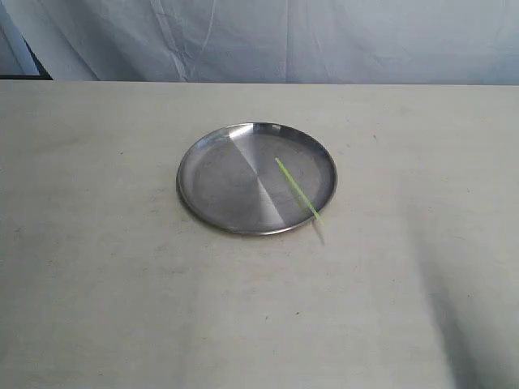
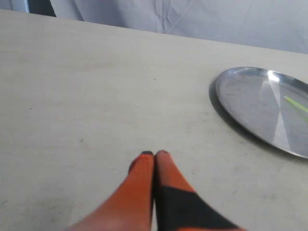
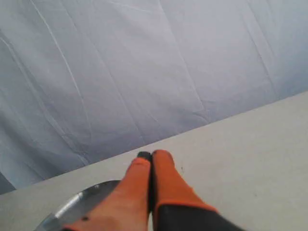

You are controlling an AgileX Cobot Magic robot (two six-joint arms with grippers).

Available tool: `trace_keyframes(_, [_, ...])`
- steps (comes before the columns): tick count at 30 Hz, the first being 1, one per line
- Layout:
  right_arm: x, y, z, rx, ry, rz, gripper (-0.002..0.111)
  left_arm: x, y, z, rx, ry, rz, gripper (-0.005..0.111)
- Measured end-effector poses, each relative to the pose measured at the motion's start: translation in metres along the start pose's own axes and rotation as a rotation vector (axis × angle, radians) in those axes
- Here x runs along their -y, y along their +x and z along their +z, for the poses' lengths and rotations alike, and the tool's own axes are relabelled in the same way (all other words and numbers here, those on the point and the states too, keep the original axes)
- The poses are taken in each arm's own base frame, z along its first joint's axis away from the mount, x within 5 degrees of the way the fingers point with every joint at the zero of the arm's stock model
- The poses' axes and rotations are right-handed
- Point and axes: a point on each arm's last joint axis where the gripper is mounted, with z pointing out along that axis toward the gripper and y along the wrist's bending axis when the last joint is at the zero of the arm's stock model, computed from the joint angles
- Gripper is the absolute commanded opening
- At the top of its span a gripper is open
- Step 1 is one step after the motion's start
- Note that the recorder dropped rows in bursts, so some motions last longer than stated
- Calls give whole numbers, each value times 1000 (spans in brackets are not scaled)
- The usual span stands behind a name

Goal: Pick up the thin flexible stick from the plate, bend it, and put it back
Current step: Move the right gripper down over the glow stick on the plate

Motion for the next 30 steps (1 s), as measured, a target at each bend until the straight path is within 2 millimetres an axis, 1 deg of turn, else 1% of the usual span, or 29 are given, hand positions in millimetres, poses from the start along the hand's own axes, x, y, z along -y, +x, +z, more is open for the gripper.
trace_keyframes(3, [-5,-4,0,55,-60,22,0,0,0,0,0,0,0,0])
trace_keyframes(8, [-16,-18,-3,192,-197,184,0,0,0,0,0,0,0,0])
trace_keyframes(12, [-17,-26,-6,260,-259,406,0,0,0,0,0,0,0,0])
trace_keyframes(14, [-19,-31,-8,303,-299,460,0,0,0,0,0,0,0,0])
trace_keyframes(17, [-28,-47,-8,296,-302,359,0,0,0,0,0,0,0,0])
trace_keyframes(20, [-38,-70,4,196,-202,159,0,0,0,0,0,0,0,0])
trace_keyframes(23, [-45,-92,33,77,-93,-27,0,0,0,0,0,0,0,0])
trace_keyframes(25, [-53,-106,65,-9,-61,-126,0,0,0,0,0,0,0,0])
trace_keyframes(27, [-61,-112,103,-112,-46,-197,0,0,0,0,0,0,0,0])
trace_keyframes(28, [-72,-105,147,-247,-30,-278,0,0,0,0,0,0,0,0])
trace_keyframes(29, [-79,-98,164,-312,-22,-324,0,0,0,0,0,0,0,0])
trace_keyframes(30, [-92,-73,205,-496,37,-484,0,0,0,0,0,0,0,0])
